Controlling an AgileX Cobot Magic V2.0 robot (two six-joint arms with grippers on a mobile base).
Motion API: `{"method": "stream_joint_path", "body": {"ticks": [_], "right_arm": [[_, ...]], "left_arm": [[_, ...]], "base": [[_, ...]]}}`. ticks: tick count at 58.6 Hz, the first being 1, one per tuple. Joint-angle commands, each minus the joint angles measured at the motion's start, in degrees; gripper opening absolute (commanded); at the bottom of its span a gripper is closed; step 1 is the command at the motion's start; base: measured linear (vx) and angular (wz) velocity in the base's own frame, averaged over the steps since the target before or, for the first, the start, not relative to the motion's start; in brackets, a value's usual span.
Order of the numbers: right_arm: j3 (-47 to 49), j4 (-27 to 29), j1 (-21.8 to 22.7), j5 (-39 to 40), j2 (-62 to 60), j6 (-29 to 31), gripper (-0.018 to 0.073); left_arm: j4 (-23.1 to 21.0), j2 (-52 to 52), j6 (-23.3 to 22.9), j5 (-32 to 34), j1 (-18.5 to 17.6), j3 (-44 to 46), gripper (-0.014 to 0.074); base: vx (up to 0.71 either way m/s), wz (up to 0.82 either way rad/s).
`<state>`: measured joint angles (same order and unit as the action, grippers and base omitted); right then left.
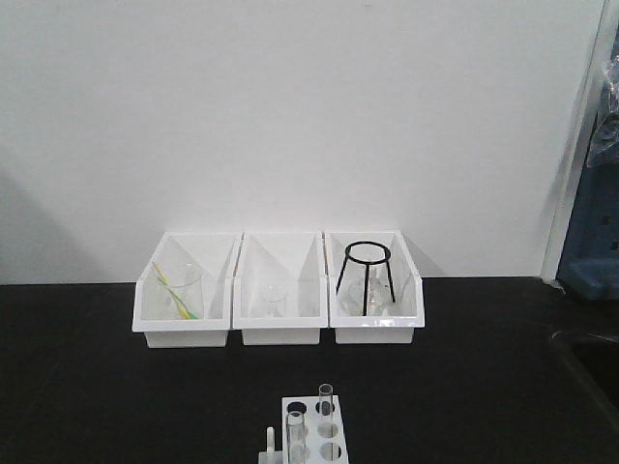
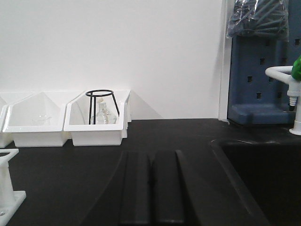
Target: Flip and reinsert test tube from rack
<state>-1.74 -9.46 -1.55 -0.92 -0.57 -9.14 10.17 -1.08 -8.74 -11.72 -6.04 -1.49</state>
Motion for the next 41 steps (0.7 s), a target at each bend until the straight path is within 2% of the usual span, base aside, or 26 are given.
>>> {"method": "stream_joint_path", "body": {"ticks": [1,41], "right_arm": [[-0.1,-0.2,0.3,4.8,-0.9,0.8,-0.0011],[-0.1,-0.2,0.3,4.8,-0.9,0.8,-0.0011]], "left_arm": [[-0.3,-0.4,-0.5,4.6,0.0,0.2,-0.0006],[-0.3,-0.4,-0.5,4.6,0.0,0.2,-0.0006]], "base": [[0.0,0.0],[0.0,0.0]]}}
